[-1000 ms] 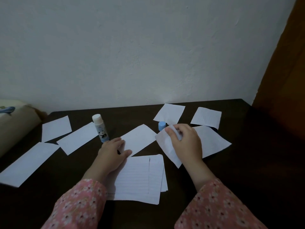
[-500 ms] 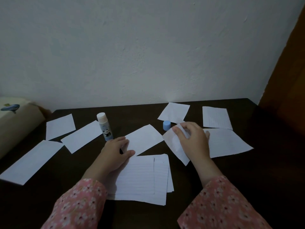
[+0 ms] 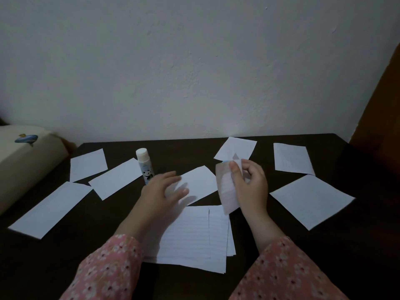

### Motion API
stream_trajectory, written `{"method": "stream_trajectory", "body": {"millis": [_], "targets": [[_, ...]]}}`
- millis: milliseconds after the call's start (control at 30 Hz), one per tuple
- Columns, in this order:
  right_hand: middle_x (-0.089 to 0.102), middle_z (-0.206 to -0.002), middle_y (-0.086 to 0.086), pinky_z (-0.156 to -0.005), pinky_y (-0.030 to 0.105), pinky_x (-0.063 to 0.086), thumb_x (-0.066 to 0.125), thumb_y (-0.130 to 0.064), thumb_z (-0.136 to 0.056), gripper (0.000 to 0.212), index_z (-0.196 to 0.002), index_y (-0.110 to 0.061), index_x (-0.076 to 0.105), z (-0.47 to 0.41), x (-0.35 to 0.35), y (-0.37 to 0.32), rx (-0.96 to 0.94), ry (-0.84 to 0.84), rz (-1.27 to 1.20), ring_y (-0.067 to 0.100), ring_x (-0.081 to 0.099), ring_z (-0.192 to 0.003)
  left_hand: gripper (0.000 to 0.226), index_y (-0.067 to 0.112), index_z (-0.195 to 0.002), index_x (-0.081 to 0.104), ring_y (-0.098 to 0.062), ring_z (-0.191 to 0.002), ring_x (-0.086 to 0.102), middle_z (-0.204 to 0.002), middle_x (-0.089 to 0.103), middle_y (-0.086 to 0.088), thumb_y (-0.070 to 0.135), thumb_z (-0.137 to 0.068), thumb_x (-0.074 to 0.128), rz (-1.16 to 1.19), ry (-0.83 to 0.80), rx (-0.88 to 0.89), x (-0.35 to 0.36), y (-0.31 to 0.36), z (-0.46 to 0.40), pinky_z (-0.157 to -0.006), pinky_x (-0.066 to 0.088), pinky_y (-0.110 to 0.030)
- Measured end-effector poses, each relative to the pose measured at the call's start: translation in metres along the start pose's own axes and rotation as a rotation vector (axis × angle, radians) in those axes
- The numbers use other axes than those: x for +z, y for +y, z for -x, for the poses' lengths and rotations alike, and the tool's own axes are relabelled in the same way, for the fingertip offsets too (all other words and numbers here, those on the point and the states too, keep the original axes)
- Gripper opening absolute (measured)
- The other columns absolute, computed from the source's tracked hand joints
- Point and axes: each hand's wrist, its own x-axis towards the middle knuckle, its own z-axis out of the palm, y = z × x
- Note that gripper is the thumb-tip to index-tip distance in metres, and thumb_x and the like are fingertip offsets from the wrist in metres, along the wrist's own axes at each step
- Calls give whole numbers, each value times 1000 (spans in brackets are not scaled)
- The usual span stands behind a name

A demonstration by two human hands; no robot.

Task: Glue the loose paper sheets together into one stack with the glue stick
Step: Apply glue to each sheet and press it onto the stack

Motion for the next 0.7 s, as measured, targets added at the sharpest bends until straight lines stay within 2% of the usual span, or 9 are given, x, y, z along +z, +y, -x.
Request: {"method": "stream_trajectory", "body": {"millis": [100,167,233,333,433,500,567,633,700], "targets": [[49,-136,-11,-101,40,42,59,-54,-86,29,-97,-26,60,2,14,0,17,14,34,7,45,-120,44,45,-115,57,5,-101,54,-117,58,24,61,-75,55,317,-63,63,-6,35,12,-81,44,-22],[45,-140,-13,-104,46,40,57,-55,-85,26,-95,-30,58,5,20,-4,0,-5,13,8,42,-123,29,40,-104,64,2,-87,61,-100,66,19,51,-78,66,377,-125,121,-1,47,16,-73,50,-20],[42,-143,-11,-110,46,31,55,-57,-86,29,-100,-31,57,7,24,-5,-36,-19,16,7,40,-124,11,29,-94,69,-1,-78,63,-89,68,10,33,-84,69,402,-51,125,4,48,16,-69,52,-20],[42,-143,-4,-111,44,22,47,-64,-85,54,-126,-29,45,7,26,-3,-11,-68,110,16,41,-129,6,19,-90,69,-8,-69,60,-79,68,4,23,-86,66,551,70,-17,-1,35,12,-66,49,-24],[56,-128,-5,-109,42,21,47,-53,-93,49,-134,-29,37,2,23,0,67,-149,160,18,50,-119,5,14,-89,67,-6,-63,57,-69,66,7,17,-87,64,712,85,-116,-10,22,10,-62,49,-18],[59,-107,-16,-110,44,25,49,-46,-95,39,-130,-30,42,-3,21,0,64,-182,176,16,55,-110,4,13,-88,66,-7,-62,55,-64,63,7,13,-88,62,786,92,-148,-12,16,9,-64,48,-20],[54,-90,-23,-106,49,36,54,-41,-94,28,-120,-35,47,-7,20,1,86,-209,126,13,56,-102,5,14,-88,66,-9,-62,54,-64,62,5,12,-89,62,827,104,-171,-12,12,9,-65,46,-23],[54,-87,-20,-101,50,42,58,-33,-93,20,-110,-38,49,-9,21,3,89,-227,103,11,56,-97,6,15,-92,67,-11,-63,54,-66,63,4,13,-89,62,861,125,-210,-12,9,8,-65,46,-24],[56,-86,-16,-99,49,43,58,-25,-92,21,-106,-39,51,-9,22,6,43,-218,107,9,56,-87,15,16,-104,63,-10,-66,58,-72,66,3,14,-89,63,842,155,-276,-10,6,6,-64,46,-21]]}}
